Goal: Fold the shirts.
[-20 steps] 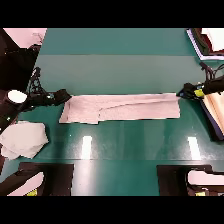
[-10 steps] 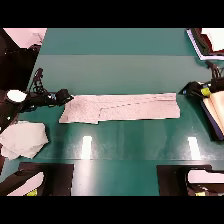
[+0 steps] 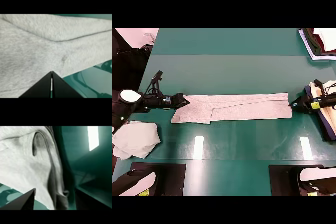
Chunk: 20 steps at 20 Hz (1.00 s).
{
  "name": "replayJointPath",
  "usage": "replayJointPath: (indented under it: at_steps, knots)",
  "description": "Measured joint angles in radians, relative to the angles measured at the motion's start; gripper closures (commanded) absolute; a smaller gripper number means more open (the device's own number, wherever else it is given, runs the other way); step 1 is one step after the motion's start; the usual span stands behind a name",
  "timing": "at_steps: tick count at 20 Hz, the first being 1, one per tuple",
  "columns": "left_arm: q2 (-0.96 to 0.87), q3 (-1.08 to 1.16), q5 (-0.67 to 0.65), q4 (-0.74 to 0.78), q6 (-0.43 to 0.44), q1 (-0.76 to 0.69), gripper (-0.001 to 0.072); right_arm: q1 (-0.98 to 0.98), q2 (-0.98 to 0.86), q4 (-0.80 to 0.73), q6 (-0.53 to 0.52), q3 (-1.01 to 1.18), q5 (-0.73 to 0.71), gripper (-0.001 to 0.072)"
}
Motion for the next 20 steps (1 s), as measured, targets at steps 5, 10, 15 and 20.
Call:
replayJointPath:
  at_steps: [5,10,15,20]
  knots:
    - [-0.014,0.020,0.036,-0.002,0.001,-0.118,0.0684,0.068,-0.042,0.042,-0.041,0.000,-0.035,0.0612]
    - [-0.154,0.184,0.042,0.002,0.000,-0.241,0.0683,0.103,-0.048,0.066,-0.069,0.071,0.033,0.0701]
    - [-0.423,0.452,0.013,0.032,-0.025,-0.391,0.0683,0.134,0.030,0.074,-0.008,0.185,0.159,0.0701]
    - [-0.680,0.692,-0.019,0.050,-0.072,-0.504,0.0683,0.245,0.158,0.077,0.052,0.343,0.192,0.0702]
